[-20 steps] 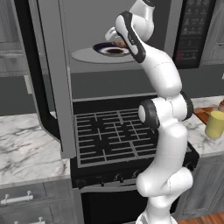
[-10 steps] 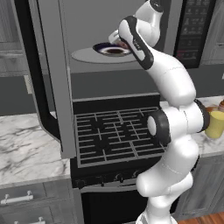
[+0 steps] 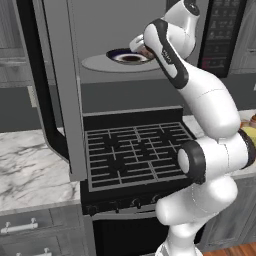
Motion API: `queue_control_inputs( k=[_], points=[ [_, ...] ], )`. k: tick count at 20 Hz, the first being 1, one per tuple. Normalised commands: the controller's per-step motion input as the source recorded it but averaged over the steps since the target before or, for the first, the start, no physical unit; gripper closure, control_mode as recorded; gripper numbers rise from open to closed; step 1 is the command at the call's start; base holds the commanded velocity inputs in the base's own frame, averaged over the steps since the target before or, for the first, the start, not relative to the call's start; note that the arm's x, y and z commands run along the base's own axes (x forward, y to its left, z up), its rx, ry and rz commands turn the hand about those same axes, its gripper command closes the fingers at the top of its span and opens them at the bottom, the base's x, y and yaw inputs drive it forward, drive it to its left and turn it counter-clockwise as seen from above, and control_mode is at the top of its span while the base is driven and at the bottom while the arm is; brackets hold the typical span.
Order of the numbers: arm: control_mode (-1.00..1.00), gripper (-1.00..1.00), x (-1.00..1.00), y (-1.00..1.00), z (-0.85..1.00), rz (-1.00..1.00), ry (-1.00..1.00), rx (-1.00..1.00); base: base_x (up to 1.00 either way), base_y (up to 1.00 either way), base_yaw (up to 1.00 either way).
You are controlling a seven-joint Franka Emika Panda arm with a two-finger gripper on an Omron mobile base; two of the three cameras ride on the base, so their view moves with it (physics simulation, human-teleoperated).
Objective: Retrieve the reheated potato from the microwave, then place the potato, cheese, and condiment on the cutting board.
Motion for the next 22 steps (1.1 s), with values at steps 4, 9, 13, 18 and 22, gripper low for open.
queue_control_inputs(
  k=[4, 9, 13, 18, 22],
  points=[
    [-1.00, 1.00, -0.80, -0.18, 0.21, 0.00, 0.02, 0.06, 0.00, 0.00, 0.00],
    [-1.00, 1.00, -0.94, -0.17, -0.01, 0.00, -0.05, 0.02, 0.00, 0.00, 0.00],
    [-1.00, 1.00, -0.91, -0.12, -0.12, -0.02, 0.00, 0.00, 0.00, 0.00, 0.00],
    [-1.00, 1.00, -0.87, -0.04, -0.30, -0.02, 0.00, 0.00, 0.00, 0.00, 0.00],
    [-1.00, 1.00, -0.82, -0.04, -0.36, -0.03, 0.00, 0.00, 0.00, 0.00, 0.00]
  ],
)
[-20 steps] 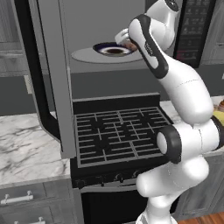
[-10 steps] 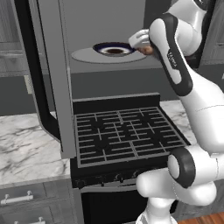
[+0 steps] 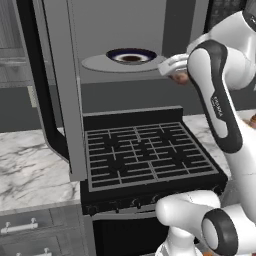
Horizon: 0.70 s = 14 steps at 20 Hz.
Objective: Retrieve the reheated potato from the microwave, then place the potato, cheese, and condiment on the cutting board.
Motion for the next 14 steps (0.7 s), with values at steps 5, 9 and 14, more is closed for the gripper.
queue_control_inputs(
  k=[5, 9, 14],
  points=[
    [-1.00, 1.00, -0.74, -0.03, -0.38, -0.03, 0.00, 0.00, 0.00, 0.00, 0.00],
    [-1.00, 1.00, -0.39, 0.00, -0.76, -0.05, 0.01, -0.06, 0.00, 0.00, 0.00],
    [-1.00, 1.00, -0.03, -0.04, -0.83, -0.08, 0.00, 0.00, 0.00, 0.00, 0.00]
  ],
)
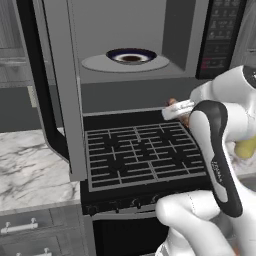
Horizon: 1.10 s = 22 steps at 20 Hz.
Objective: Retrieve the reheated potato from the microwave, then place the potato, cheese, and condiment on the cutting board.
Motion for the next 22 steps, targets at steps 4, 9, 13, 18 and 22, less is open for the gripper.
queue_control_inputs(
  k=[4, 9, 13, 18, 22],
  points=[
    [-1.00, 1.00, 0.11, -0.08, -0.65, -0.10, 0.04, 0.00, 0.00, 0.00, 0.00],
    [-1.00, 1.00, 0.23, -0.01, -0.54, -0.04, 0.00, 0.07, 0.00, 0.00, 0.00],
    [-1.00, 1.00, 0.23, 0.00, -0.28, -0.05, 0.00, 0.02, 0.00, 0.00, 0.00],
    [-1.00, 1.00, 0.07, 0.00, -0.07, -0.02, 0.01, -0.01, 0.00, 0.00, 0.00],
    [-1.00, 1.00, 0.00, 0.00, 0.00, 0.00, 0.00, 0.00, 0.00, 0.00, 0.00]
  ],
)
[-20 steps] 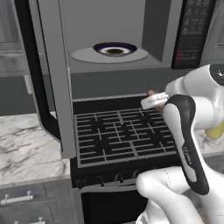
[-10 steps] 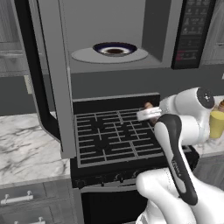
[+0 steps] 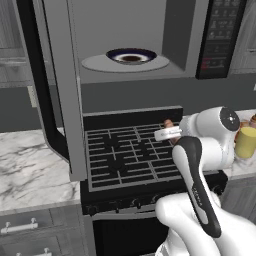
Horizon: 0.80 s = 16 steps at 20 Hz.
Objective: Retrieve the reheated potato from the microwave, then place the potato, cheese, and condiment on the cutting board.
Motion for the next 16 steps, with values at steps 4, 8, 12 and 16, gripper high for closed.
queue_control_inputs(
  k=[4, 8, 12, 16],
  points=[
    [-1.00, 1.00, 0.00, 0.00, 0.00, 0.00, 0.00, 0.00, 0.00, 0.00, 0.00],
    [-1.00, 1.00, 0.00, 0.00, 0.00, 0.00, 0.00, 0.00, 0.00, 0.00, 0.00],
    [-1.00, 1.00, 0.00, 0.00, 0.00, 0.00, 0.00, 0.00, 0.00, 0.00, 0.00],
    [-1.00, 1.00, 0.00, 0.00, 0.00, 0.00, 0.00, 0.00, 0.00, 0.00, 0.00]
  ],
)
